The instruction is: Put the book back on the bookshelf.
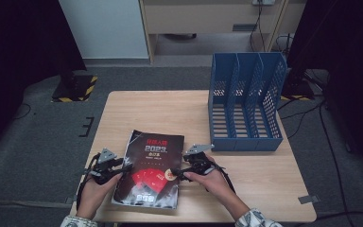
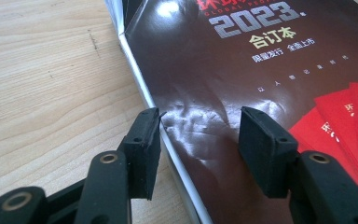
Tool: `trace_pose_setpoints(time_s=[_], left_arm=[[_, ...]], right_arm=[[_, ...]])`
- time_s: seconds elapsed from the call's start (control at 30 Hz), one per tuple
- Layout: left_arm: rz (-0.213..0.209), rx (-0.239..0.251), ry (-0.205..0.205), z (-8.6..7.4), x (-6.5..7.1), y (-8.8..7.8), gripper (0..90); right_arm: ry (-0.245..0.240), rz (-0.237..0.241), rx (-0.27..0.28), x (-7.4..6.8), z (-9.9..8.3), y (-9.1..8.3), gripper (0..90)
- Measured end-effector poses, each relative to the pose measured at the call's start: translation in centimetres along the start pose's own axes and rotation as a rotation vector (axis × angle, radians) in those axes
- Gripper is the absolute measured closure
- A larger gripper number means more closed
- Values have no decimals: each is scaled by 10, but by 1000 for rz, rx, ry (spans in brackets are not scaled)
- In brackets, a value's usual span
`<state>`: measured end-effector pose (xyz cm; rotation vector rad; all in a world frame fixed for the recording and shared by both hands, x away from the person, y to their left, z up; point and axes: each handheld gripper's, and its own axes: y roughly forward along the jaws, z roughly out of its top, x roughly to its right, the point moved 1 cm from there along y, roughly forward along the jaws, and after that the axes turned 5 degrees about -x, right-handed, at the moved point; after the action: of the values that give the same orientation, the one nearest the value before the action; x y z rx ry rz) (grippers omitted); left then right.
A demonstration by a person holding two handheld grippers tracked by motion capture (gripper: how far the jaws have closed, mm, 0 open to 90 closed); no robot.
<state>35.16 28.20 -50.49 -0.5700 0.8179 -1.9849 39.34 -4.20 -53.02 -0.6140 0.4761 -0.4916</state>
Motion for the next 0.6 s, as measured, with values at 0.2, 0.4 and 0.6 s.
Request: trace_pose_setpoints(time_s=[0.2, 0.4, 0.6], left_arm=[[-4, 4, -5, 0, -1, 1, 482], [-1, 3, 0, 0, 0, 1, 481], [-5, 3, -3, 0, -1, 1, 482]], right_arm=[[5, 25, -4, -3, -1, 2, 181], [-1, 26, -6, -6, 0, 3, 181], [-6, 18, 2, -9, 2, -2, 180]])
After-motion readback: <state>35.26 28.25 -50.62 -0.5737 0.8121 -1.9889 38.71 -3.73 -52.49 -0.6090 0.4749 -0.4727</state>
